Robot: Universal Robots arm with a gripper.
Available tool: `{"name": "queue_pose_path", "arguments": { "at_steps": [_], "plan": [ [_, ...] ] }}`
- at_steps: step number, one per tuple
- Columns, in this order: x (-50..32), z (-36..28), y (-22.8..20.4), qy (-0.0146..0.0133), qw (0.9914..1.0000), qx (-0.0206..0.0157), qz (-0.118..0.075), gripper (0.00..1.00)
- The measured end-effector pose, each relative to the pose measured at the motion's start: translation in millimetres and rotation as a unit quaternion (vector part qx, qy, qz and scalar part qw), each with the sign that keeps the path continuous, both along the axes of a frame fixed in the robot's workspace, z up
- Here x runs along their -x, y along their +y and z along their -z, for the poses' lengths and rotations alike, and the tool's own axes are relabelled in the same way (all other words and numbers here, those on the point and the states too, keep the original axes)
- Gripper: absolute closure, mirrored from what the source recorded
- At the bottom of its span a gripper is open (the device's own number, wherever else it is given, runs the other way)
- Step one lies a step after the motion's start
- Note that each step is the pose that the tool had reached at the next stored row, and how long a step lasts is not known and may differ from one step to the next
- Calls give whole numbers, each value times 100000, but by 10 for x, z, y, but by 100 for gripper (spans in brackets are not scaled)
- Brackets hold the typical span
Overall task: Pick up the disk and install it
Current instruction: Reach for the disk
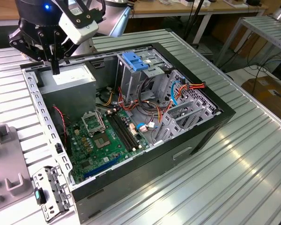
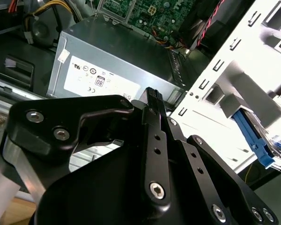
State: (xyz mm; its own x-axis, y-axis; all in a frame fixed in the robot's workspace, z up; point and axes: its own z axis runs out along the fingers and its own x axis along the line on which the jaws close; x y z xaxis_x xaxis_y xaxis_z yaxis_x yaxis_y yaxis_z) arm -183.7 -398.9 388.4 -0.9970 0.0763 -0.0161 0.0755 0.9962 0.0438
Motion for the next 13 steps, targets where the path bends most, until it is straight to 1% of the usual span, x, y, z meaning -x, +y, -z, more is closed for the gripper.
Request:
{"name": "queue_pose_path", "arguments": {
  "at_steps": [13],
  "plan": [
    [132, 12, 0, 113, 100000, 2, -3, 89]
  ]
}}
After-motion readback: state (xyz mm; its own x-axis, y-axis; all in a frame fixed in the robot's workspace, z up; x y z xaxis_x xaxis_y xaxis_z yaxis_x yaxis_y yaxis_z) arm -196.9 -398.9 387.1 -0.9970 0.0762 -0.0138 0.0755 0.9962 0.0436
